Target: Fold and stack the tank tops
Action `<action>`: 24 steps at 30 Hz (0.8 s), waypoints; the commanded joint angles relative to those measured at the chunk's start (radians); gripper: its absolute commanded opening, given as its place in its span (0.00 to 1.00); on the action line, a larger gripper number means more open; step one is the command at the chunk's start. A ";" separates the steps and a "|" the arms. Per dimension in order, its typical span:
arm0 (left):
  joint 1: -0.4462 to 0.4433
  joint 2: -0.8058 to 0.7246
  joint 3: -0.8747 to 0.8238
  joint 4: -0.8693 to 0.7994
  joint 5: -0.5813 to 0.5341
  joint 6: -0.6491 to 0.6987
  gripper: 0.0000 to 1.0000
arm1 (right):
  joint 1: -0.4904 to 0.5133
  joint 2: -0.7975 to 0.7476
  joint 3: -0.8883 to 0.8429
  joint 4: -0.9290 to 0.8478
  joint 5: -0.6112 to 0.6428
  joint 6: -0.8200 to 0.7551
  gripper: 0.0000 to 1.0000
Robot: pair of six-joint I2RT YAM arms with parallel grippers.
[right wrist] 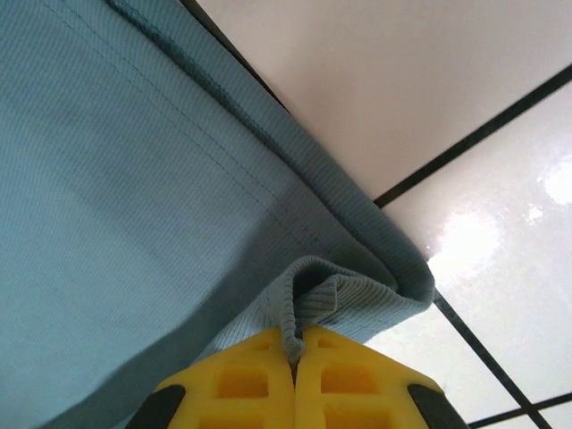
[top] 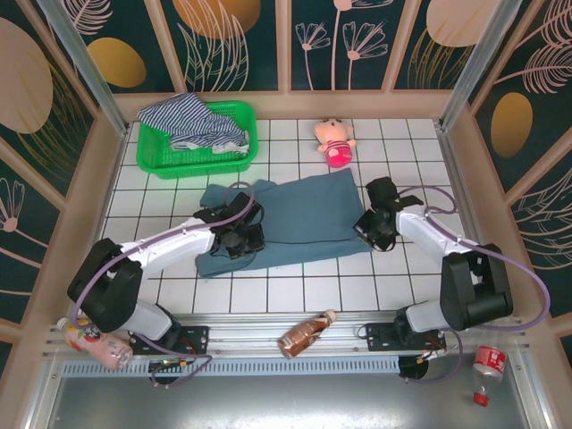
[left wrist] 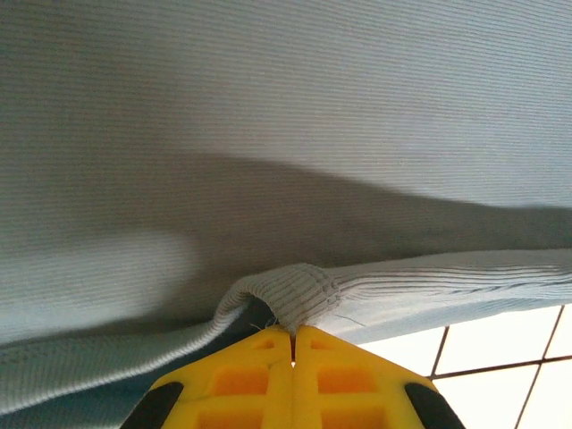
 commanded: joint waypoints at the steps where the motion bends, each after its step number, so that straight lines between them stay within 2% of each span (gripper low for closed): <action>1: 0.022 0.029 0.042 -0.020 -0.013 0.056 0.00 | -0.019 0.022 0.039 0.035 0.039 -0.022 0.00; 10: 0.046 0.104 0.071 -0.014 -0.014 0.106 0.00 | -0.043 0.074 0.036 0.089 0.040 -0.023 0.00; 24: 0.069 0.268 0.209 -0.013 -0.025 0.190 0.00 | -0.078 0.185 0.043 0.191 0.047 -0.033 0.01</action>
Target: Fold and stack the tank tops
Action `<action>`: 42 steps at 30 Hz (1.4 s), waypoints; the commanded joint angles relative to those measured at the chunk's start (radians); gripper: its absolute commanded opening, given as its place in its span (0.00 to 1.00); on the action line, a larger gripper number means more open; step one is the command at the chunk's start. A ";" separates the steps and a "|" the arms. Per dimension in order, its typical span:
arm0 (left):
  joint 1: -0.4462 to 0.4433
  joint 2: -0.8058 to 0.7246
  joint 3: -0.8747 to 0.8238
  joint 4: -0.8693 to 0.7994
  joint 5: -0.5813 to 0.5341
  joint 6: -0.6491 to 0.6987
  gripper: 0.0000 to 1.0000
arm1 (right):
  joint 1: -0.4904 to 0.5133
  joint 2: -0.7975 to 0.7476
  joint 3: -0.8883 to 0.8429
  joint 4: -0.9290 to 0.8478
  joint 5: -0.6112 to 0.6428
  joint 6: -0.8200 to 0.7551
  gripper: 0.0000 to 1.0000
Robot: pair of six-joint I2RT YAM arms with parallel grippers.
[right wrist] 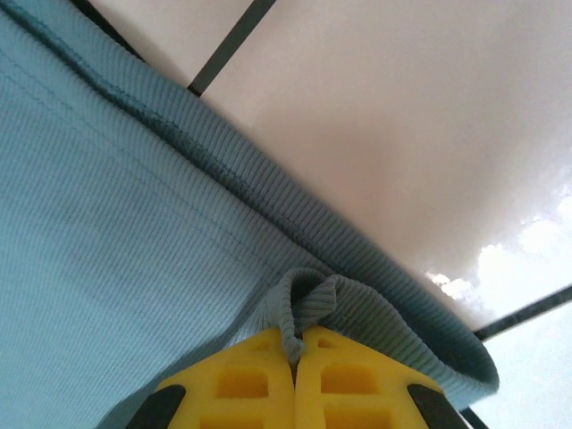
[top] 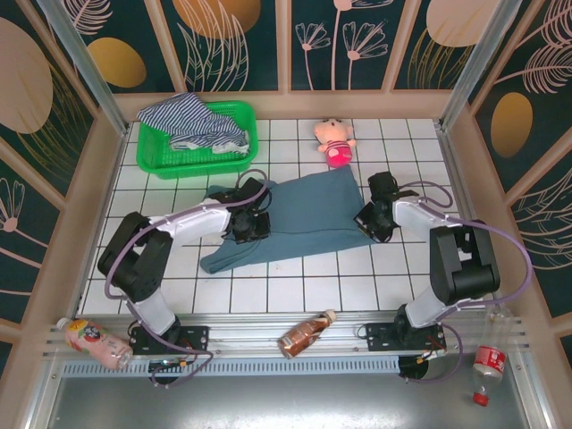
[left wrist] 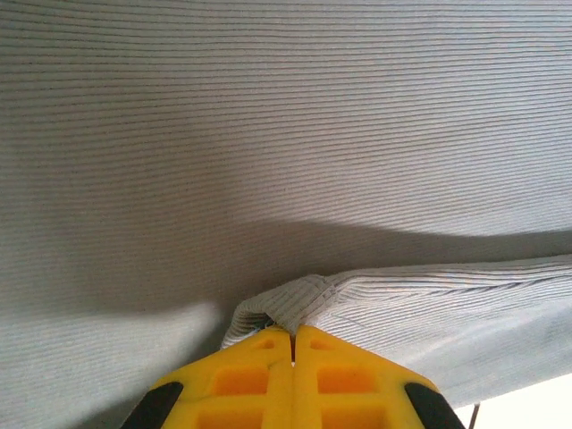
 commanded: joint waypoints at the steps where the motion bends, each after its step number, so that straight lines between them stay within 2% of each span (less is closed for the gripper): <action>1: 0.016 0.037 0.043 -0.013 -0.026 0.045 0.00 | -0.013 0.023 0.015 0.035 0.051 -0.014 0.01; 7: 0.022 0.099 0.083 -0.024 -0.051 0.082 0.00 | -0.031 0.036 0.010 0.057 0.071 -0.001 0.06; 14: 0.027 0.145 0.119 -0.039 -0.079 0.121 0.01 | -0.058 0.034 0.002 0.088 0.083 0.008 0.19; 18: 0.026 0.159 0.135 -0.015 -0.056 0.144 0.06 | -0.073 0.015 0.001 0.098 0.088 0.008 0.33; 28: 0.026 0.180 0.198 -0.049 -0.058 0.179 0.25 | -0.077 -0.153 0.030 -0.021 0.114 -0.059 0.47; 31: 0.027 0.176 0.227 -0.078 -0.083 0.191 0.28 | -0.075 -0.213 0.024 -0.051 0.113 -0.058 0.47; 34: 0.026 0.175 0.266 -0.112 -0.092 0.203 0.37 | -0.058 -0.249 0.005 -0.053 0.046 -0.039 0.42; 38: 0.027 0.133 0.329 -0.182 -0.094 0.196 0.51 | -0.017 -0.221 -0.047 0.036 -0.021 -0.005 0.34; 42: 0.027 0.043 0.285 -0.272 -0.107 0.167 0.56 | 0.019 -0.165 -0.060 0.141 -0.061 0.012 0.27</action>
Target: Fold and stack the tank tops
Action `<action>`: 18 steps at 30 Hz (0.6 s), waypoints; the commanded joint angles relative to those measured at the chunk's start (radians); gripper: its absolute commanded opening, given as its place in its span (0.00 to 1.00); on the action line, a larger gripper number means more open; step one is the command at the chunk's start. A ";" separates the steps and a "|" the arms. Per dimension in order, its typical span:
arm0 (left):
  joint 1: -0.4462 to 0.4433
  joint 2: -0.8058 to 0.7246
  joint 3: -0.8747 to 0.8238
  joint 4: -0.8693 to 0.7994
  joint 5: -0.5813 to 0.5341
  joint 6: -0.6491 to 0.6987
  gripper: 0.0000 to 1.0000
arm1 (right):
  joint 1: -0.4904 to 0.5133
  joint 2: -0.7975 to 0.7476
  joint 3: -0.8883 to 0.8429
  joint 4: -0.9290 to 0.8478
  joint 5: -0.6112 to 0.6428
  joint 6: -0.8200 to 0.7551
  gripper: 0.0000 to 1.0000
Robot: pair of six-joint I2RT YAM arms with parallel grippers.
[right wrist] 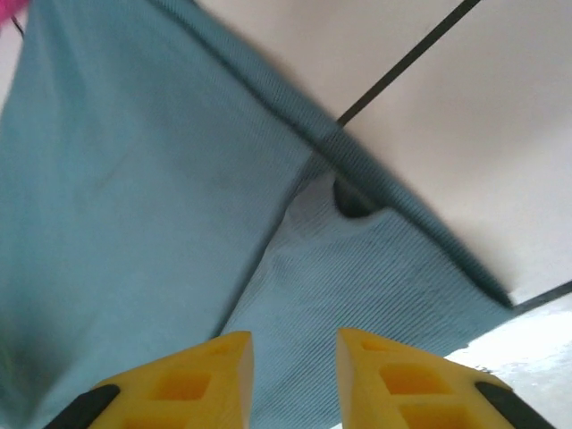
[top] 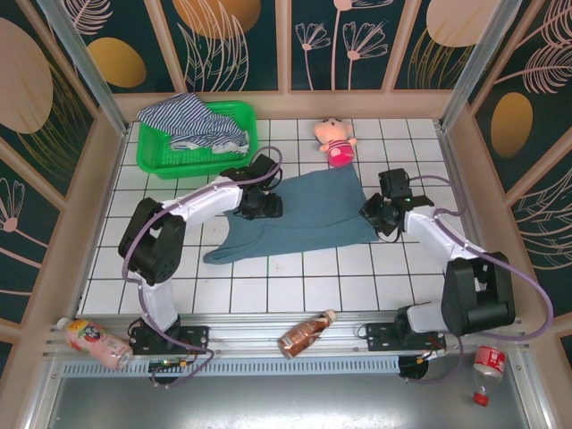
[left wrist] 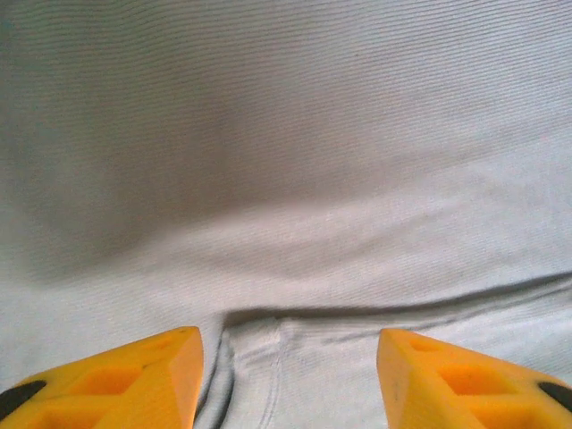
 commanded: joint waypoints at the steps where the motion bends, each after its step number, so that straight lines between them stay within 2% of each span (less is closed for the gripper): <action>1: 0.008 -0.123 -0.053 -0.138 -0.025 -0.028 0.56 | 0.021 0.047 -0.025 0.110 -0.054 0.028 0.26; 5: 0.007 -0.295 -0.216 -0.208 0.005 -0.098 0.58 | 0.018 0.106 -0.044 0.161 -0.040 0.011 0.24; 10: 0.007 -0.481 -0.408 -0.207 0.081 -0.220 0.57 | 0.018 0.158 -0.071 0.207 -0.041 0.003 0.22; 14: 0.007 -0.528 -0.526 -0.170 0.128 -0.242 0.55 | 0.017 0.181 -0.069 0.214 -0.035 -0.008 0.22; 18: 0.009 -0.502 -0.589 -0.143 0.074 -0.224 0.54 | 0.018 0.187 -0.066 0.211 -0.028 -0.008 0.22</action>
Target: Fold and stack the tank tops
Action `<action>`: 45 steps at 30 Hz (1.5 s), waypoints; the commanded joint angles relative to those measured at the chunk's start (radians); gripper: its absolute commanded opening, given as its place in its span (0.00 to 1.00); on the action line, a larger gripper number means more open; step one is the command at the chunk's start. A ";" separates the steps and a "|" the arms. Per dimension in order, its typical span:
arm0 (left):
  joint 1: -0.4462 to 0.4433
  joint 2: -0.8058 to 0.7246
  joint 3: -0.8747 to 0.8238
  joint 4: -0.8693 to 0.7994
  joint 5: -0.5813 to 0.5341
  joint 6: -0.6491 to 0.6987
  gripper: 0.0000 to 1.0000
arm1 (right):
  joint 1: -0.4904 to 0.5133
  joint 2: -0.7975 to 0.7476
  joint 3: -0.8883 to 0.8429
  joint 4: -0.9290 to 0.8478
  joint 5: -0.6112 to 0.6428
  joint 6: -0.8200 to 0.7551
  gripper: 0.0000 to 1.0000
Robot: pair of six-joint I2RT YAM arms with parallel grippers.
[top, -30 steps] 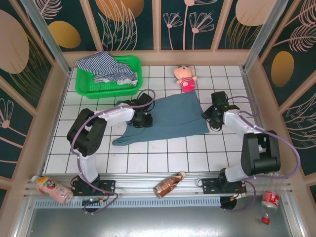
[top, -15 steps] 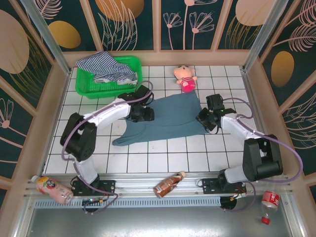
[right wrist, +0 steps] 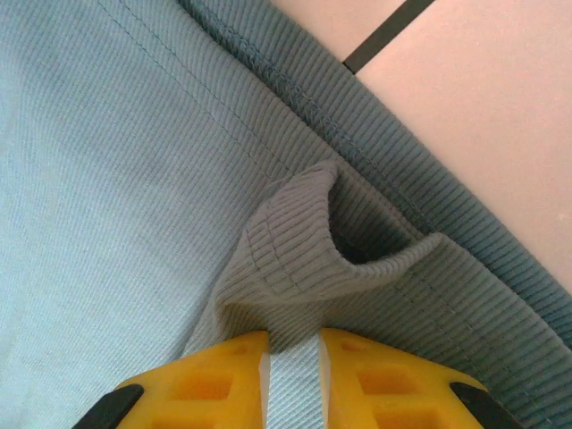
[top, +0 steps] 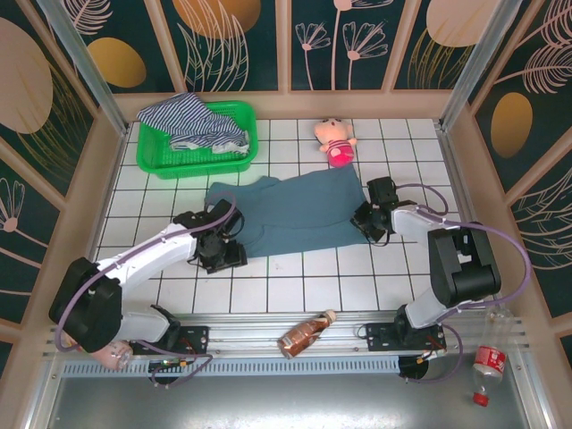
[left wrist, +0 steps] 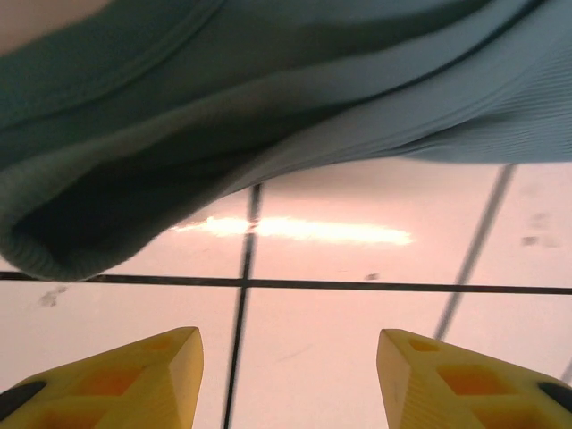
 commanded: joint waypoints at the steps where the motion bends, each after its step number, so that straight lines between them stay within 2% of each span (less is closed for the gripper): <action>1: 0.014 0.020 -0.023 0.022 -0.036 -0.013 0.53 | -0.001 0.011 -0.006 0.020 0.014 -0.017 0.22; 6: 0.065 0.063 0.017 0.036 -0.113 0.042 0.51 | -0.003 0.009 -0.027 0.017 0.025 -0.023 0.22; 11: 0.128 0.102 0.006 0.059 -0.136 0.118 0.49 | -0.015 0.000 -0.047 0.014 0.028 -0.024 0.22; 16: 0.188 0.134 0.046 0.081 -0.136 0.169 0.48 | -0.026 -0.007 -0.061 0.011 0.030 -0.036 0.22; 23: 0.224 0.213 0.013 0.152 -0.090 0.208 0.48 | -0.037 -0.020 -0.086 0.008 0.028 -0.039 0.22; 28: 0.253 0.238 0.018 0.123 -0.128 0.225 0.48 | -0.053 -0.057 -0.105 -0.018 0.037 -0.054 0.22; 39: 0.229 0.096 0.174 0.016 0.022 0.132 0.54 | -0.026 -0.222 -0.066 -0.083 -0.047 -0.070 0.36; 45: 0.128 0.244 0.225 0.156 0.102 0.116 0.53 | 0.027 -0.191 -0.120 -0.002 -0.083 -0.052 0.35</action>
